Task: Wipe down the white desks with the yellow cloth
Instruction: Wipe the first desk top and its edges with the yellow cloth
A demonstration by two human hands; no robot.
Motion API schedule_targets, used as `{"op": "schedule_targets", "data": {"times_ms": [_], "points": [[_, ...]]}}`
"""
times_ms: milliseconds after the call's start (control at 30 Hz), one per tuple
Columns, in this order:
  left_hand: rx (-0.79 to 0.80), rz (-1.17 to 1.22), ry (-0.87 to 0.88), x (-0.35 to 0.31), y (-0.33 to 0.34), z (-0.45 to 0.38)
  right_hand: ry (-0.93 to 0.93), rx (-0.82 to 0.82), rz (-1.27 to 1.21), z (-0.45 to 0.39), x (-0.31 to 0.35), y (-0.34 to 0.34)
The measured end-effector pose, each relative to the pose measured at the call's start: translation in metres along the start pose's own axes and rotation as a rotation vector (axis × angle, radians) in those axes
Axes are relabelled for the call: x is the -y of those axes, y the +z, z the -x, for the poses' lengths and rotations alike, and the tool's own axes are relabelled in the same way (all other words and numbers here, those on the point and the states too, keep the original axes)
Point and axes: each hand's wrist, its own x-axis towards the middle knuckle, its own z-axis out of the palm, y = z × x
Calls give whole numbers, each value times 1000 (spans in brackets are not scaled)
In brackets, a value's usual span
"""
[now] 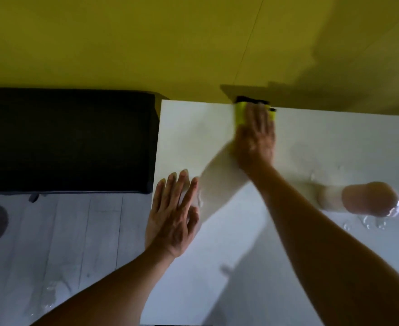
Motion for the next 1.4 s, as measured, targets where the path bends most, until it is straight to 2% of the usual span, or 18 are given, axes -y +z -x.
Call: {"op": "schedule_targets", "data": {"times_ms": [100,167,233,367,467,533,600,733,800,867,933,1100,1200,1267,1400], "points": [[0,14,0,1,1,-1,237,-53,18,0,-29,-17],[-3,18,-5,0,1,-2,275,-67,3,-3,-14,-15],[3,10,-4,0,1,-3,133,-1,-10,-6,22,-4],[10,-20,-6,0,1,-3,-421,153,-23,14,123,26],[-2,-28,-10,2,3,-2,-511,209,0,25,146,34],[-16,-19,8,2,4,-3,-484,201,19,25,122,32],[-22,-4,25,2,2,-3,-341,156,14,29,78,21],[-41,28,9,1,0,-3,-45,-50,64,40,-38,-15],[-49,33,15,1,1,-3,149,-69,71,45,-59,-29],[-47,22,9,1,1,-4,246,-99,65,45,-51,-27],[-40,8,4,1,1,-6,187,-85,47,42,-18,-17],[-49,0,-13,4,5,-5,-314,175,-12,53,109,24],[-46,6,-34,4,8,-4,-470,172,-28,48,109,27],[-53,19,1,5,6,-1,-470,157,-20,50,86,21],[-59,82,27,3,-3,0,-188,38,-17,67,17,2]]}}
